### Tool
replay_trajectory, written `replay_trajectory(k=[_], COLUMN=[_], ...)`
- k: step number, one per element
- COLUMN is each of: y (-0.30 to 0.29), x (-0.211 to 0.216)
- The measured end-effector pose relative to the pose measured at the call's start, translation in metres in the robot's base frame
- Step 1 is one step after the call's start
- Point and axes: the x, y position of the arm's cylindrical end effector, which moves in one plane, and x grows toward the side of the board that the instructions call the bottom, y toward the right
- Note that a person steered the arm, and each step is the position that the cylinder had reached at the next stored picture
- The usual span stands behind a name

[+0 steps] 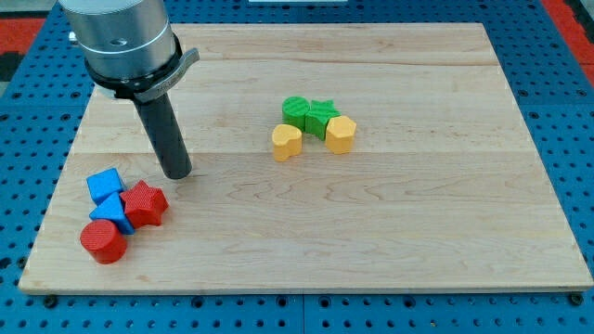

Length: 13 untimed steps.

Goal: Separate the red star from the blue triangle

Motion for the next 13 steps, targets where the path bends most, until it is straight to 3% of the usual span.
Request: replay_trajectory(k=[5,6,7,8,9,11,13], y=[0.038,0.089,0.095,0.105,0.07,-0.063,-0.061], x=[0.002,0.015,0.037,0.105,0.144,0.141,0.095])
